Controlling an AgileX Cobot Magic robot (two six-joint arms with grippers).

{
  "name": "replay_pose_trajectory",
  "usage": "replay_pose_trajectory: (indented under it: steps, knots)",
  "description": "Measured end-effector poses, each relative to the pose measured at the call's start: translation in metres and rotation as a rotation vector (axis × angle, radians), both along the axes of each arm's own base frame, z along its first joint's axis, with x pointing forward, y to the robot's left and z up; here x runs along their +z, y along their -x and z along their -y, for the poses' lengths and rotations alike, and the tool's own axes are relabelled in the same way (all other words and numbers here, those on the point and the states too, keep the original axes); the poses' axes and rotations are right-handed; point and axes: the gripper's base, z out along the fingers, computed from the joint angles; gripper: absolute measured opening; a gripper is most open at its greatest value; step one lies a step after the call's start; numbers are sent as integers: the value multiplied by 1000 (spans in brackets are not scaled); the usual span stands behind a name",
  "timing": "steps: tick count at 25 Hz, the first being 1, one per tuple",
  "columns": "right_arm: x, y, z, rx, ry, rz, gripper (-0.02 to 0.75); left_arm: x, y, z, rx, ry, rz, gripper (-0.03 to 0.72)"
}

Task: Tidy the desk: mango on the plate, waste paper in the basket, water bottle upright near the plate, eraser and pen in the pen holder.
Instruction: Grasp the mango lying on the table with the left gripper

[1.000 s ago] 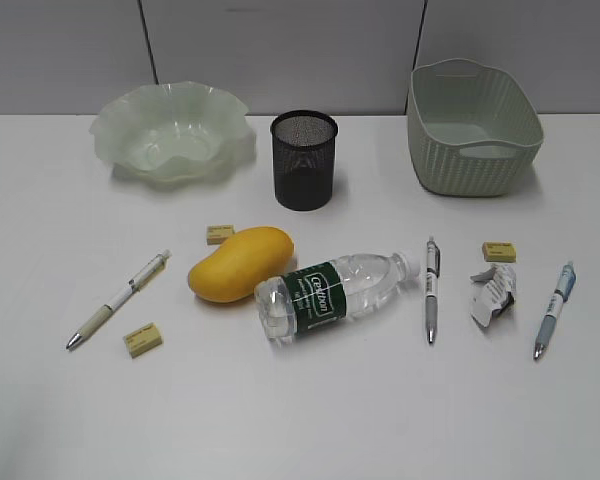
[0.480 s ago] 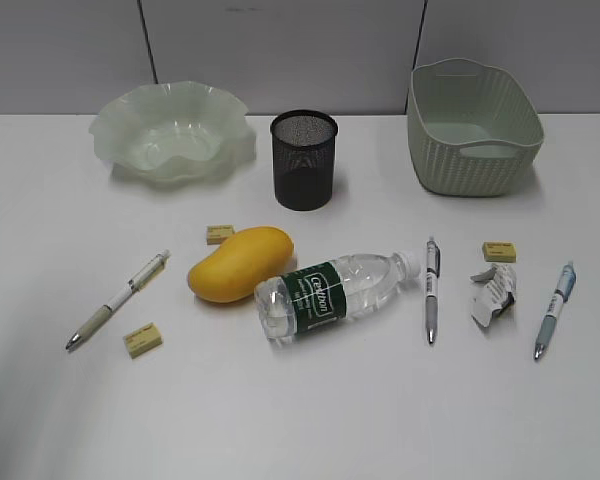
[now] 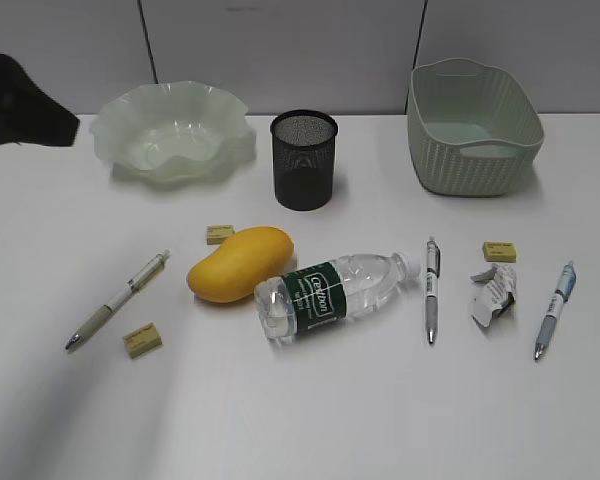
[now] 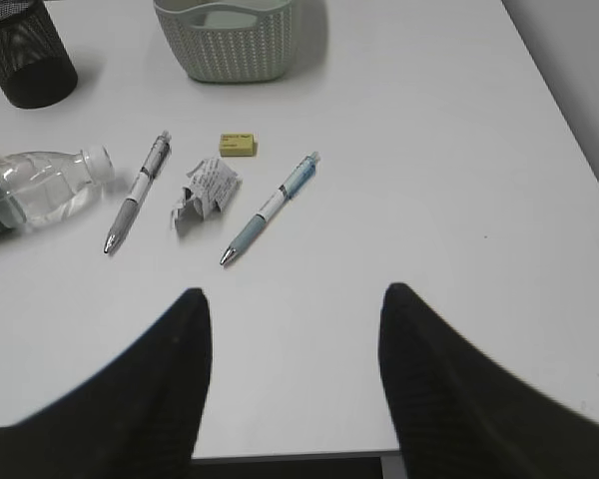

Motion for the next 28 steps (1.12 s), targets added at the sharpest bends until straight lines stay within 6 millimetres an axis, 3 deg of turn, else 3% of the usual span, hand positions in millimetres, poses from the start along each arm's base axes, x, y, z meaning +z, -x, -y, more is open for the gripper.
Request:
replay_pose_trajectory:
  steps: [7, 12, 20, 28]
  knots:
    - [0, 0, 0, 0, 0, 1, 435, -27, -24, 53, -224, -147, -81, 594]
    - [0, 0, 0, 0, 0, 1, 435, -51, -47, 80, -322, -215, -199, 599]
    - [0, 0, 0, 0, 0, 1, 435, -90, -67, 108, -383, -300, -299, 606]
    - [0, 0, 0, 0, 0, 1, 435, -112, -79, 124, -406, -345, -326, 690]
